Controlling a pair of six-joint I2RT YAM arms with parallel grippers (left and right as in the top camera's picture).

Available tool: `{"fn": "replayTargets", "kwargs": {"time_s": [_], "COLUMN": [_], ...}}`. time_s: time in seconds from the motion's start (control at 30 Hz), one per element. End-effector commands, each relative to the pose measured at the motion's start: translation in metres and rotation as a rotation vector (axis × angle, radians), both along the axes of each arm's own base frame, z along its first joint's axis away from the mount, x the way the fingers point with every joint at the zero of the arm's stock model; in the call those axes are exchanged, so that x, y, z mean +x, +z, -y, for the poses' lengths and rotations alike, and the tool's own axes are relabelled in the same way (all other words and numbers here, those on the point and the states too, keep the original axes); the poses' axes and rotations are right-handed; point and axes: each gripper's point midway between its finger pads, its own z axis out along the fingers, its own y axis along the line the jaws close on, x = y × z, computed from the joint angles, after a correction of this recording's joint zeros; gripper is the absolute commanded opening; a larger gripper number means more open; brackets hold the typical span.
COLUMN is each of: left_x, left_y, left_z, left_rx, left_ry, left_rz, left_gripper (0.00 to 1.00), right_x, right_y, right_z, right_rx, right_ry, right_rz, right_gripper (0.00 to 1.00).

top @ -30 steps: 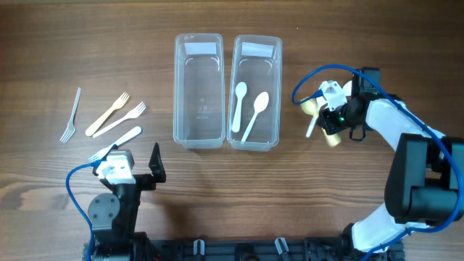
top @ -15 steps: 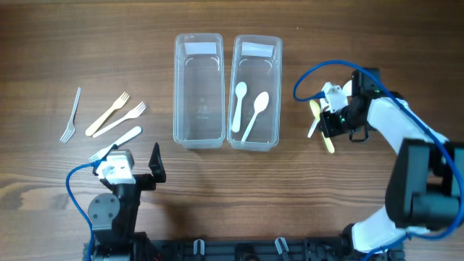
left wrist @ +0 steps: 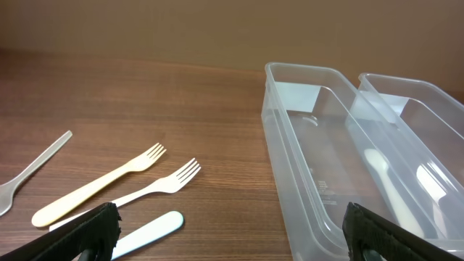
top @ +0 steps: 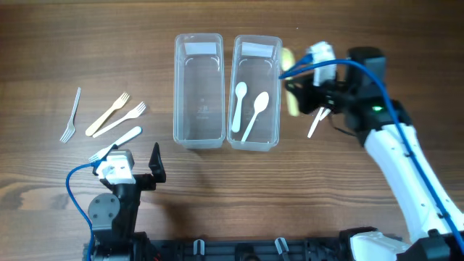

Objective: Pack container
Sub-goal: 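Drop the yellow spoon into the right container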

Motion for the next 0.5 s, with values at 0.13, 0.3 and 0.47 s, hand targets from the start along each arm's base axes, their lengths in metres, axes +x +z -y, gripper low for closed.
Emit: {"fn": "replayTargets", "kwargs": {"time_s": [0.13, 0.3, 0.47], "left_x": [0.0, 0.0, 0.0], "left_y": [-0.001, -0.001, -0.001], "left_z": [0.003, 0.003, 0.003], "left_rx": [0.0, 0.0, 0.0], "left_ry": [-0.013, -0.014, -0.013], "left_rz": [0.004, 0.004, 0.004], "left_gripper": [1.0, 1.0, 1.0], "right_x": [-0.006, -0.002, 0.013], "right_y": [-0.043, -0.051, -0.007], "right_z": [-0.069, -0.077, -0.051], "right_rx": [0.085, 0.098, 0.178], "right_ry": [0.012, 0.012, -0.072], "right_rz": [-0.182, -0.196, -0.117], "right_gripper": [0.21, 0.61, 0.52]}}
